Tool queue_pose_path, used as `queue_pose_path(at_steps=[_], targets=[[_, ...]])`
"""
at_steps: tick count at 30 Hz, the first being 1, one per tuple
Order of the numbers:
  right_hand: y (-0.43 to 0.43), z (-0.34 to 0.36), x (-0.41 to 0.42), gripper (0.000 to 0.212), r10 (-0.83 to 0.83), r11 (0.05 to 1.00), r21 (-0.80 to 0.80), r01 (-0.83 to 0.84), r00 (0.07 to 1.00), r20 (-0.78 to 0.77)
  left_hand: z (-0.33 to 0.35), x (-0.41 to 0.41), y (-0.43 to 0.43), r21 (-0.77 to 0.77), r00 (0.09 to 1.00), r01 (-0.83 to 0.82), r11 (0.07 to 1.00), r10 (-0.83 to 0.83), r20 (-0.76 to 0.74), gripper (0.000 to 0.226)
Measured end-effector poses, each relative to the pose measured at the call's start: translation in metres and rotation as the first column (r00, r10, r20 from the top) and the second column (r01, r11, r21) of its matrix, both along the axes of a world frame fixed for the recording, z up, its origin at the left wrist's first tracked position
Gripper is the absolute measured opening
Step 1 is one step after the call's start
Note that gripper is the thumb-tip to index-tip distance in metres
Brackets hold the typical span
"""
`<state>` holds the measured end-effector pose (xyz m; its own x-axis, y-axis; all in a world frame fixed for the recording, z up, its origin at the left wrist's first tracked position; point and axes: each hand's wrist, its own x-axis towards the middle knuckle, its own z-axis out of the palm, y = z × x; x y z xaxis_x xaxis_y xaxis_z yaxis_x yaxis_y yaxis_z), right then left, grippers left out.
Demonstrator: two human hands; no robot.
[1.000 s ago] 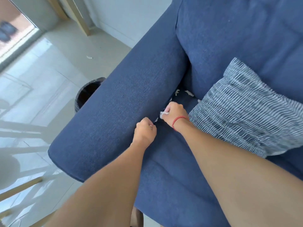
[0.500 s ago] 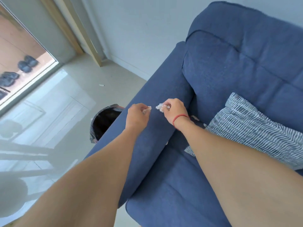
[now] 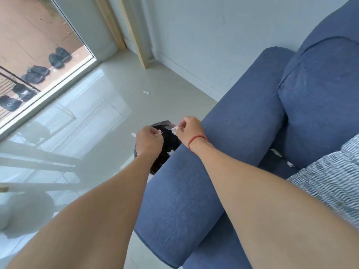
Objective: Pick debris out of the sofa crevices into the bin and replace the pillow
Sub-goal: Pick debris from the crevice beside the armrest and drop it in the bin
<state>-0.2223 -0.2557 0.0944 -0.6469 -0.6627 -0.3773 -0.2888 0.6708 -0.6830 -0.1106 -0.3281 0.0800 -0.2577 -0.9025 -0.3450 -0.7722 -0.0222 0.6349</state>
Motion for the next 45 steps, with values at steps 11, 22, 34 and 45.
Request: queue_pose_path(at_steps=[11, 22, 34, 45], targets=[[-0.011, 0.001, 0.005, 0.048, 0.113, 0.976, 0.171, -0.136, 0.984, 0.139, 0.004, 0.004, -0.011, 0.110, 0.988, 0.116, 0.987, -0.126, 0.093, 0.027], [0.102, 0.044, -0.072, 0.053, -0.029, 0.985, 0.171, 0.022, 0.999, 0.038, 0.057, -0.084, 0.087, 0.107, 0.915, 0.374, 0.921, -0.386, 0.118, 0.051], [0.291, 0.027, -0.134, 0.050, -0.286, 0.937, 0.205, 0.284, 0.958, -0.020, 0.048, -0.162, 0.246, 0.111, 0.684, 0.710, 0.696, -0.718, 0.125, 0.058], [0.298, -0.059, -0.126, 0.043, -0.147, 0.942, 0.322, 0.091, 0.977, 0.152, -0.064, -0.130, 0.297, 0.491, 0.702, 0.571, 0.658, -0.701, 0.123, 0.062]])
